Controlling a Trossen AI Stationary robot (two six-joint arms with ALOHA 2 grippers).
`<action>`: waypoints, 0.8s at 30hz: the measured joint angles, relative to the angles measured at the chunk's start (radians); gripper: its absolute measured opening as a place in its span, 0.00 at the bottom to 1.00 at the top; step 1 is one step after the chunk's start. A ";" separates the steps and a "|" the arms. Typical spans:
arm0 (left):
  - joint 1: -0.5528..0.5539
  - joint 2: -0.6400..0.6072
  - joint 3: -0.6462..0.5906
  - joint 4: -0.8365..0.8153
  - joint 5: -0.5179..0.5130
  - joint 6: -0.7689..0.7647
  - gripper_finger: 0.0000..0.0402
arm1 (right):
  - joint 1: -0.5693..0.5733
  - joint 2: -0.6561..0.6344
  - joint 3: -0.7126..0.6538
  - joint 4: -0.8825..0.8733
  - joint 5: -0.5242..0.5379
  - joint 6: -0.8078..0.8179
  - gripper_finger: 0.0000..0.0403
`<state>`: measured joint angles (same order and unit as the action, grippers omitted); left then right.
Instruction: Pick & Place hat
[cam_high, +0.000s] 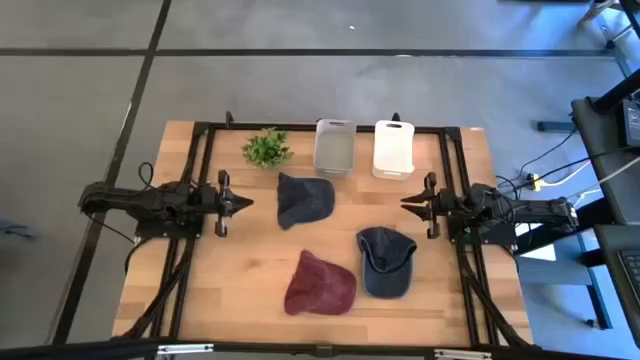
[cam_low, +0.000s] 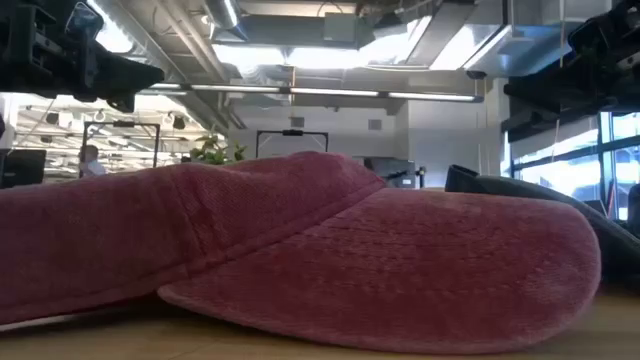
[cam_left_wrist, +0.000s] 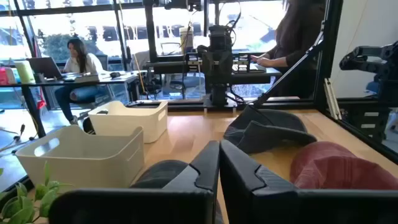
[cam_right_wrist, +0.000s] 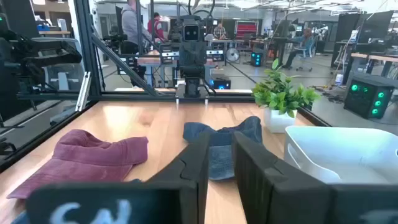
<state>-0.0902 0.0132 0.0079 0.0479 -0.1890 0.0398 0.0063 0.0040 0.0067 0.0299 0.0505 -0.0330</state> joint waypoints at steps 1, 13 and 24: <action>0.000 0.000 0.000 0.000 0.000 0.000 0.02 | 0.000 0.000 0.000 0.000 0.000 0.000 0.18; 0.000 0.000 0.000 0.000 0.000 0.000 0.02 | 0.000 0.000 0.000 0.000 0.000 0.002 0.18; 0.000 0.000 0.000 0.000 0.000 0.000 0.03 | 0.000 0.000 0.000 0.000 0.000 0.002 0.18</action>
<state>-0.0900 0.0134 0.0078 0.0480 -0.1893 0.0399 0.0061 0.0042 0.0067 0.0299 0.0504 -0.0311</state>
